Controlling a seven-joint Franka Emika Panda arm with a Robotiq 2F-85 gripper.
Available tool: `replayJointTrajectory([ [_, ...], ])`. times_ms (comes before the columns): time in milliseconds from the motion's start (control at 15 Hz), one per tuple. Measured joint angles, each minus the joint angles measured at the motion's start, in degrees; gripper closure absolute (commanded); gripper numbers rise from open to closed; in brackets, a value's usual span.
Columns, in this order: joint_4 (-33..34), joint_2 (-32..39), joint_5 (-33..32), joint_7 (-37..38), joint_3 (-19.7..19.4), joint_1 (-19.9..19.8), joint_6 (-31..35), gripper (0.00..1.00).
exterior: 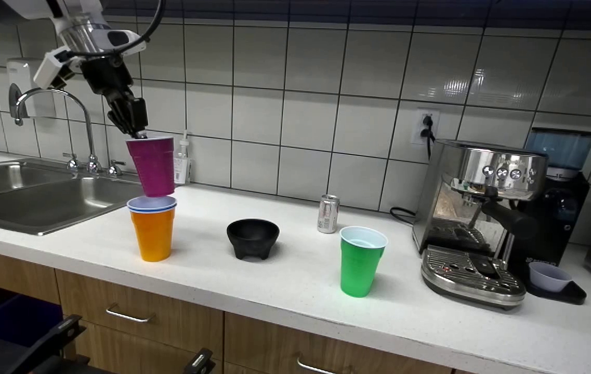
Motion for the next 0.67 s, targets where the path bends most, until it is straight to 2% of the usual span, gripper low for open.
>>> replayJointTrajectory([
  [667, -3.50, -1.89, 3.58, -2.91, 0.91, -1.18, 0.50, 0.99],
])
